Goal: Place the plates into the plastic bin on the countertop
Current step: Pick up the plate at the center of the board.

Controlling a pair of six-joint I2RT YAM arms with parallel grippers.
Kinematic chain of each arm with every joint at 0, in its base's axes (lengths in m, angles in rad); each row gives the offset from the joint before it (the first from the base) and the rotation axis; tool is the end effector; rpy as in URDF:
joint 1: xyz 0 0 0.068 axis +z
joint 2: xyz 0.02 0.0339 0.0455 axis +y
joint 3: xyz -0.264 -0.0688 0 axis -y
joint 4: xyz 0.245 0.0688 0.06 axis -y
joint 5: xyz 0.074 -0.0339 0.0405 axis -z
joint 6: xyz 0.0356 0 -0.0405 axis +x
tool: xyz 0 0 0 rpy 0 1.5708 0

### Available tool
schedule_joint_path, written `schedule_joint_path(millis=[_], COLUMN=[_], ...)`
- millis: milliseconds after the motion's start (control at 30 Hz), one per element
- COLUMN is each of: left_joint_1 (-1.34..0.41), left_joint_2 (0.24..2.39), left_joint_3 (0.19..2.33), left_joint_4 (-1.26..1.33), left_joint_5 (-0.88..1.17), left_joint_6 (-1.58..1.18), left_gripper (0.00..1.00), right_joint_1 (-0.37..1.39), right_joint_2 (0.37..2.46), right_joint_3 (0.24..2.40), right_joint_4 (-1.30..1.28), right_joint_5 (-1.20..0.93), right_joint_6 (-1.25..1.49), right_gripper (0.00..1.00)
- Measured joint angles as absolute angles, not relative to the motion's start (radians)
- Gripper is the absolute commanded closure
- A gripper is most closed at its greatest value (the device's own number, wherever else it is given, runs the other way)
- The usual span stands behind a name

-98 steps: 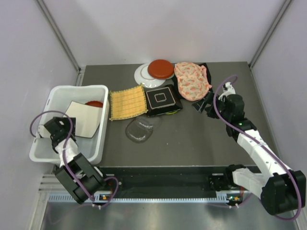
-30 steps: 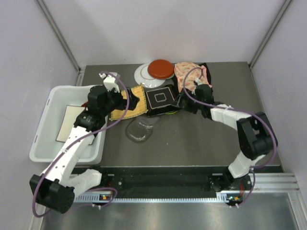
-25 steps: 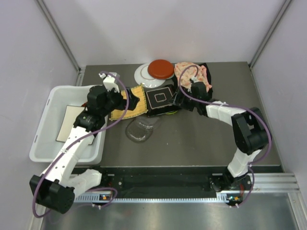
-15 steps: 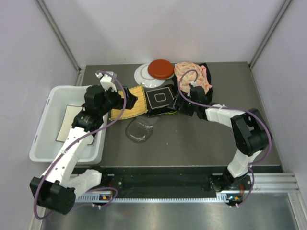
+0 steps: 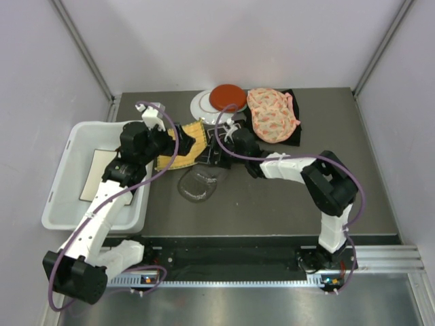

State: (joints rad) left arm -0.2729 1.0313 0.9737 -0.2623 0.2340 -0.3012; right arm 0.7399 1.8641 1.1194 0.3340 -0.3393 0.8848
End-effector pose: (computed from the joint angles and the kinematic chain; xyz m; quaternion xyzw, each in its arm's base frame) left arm 0.2246 -0.0714 0.3516 0.0569 0.8060 -0.2554 0.5309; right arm 0.2991 0.2891 0.2013 -0.0326 0.8290 0.4893 0.2690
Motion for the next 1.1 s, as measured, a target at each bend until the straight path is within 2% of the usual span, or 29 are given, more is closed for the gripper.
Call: schedule_joint_path(millis=[167, 833, 933, 1100], left_joint_1=[-0.272, -0.270, -0.270, -0.270], left_joint_2=[1.031, 1.021, 1.019, 1.016], left_joint_3=[0.972, 0.970, 0.970, 0.963], left_joint_4=[-0.262, -0.262, -0.261, -0.255], left_joint_5=[0.235, 0.235, 0.235, 0.235], left_joint_6=[-0.305, -0.309, -0.309, -0.310], left_gripper=[0.01, 0.01, 0.01, 0.01], right_joint_1=[0.742, 0.744, 0.744, 0.744], right_joint_2=[1.961, 2.063, 2.077, 2.114], right_joint_3=[1.133, 1.168, 1.179, 1.223], right_joint_4=[0.366, 0.526, 0.538, 0.540], right_joint_5=[-0.348, -0.288, -0.273, -0.238], right_joint_6=[0.940, 1.019, 1.034, 1.061], right_gripper=[0.19, 0.28, 0.31, 0.44])
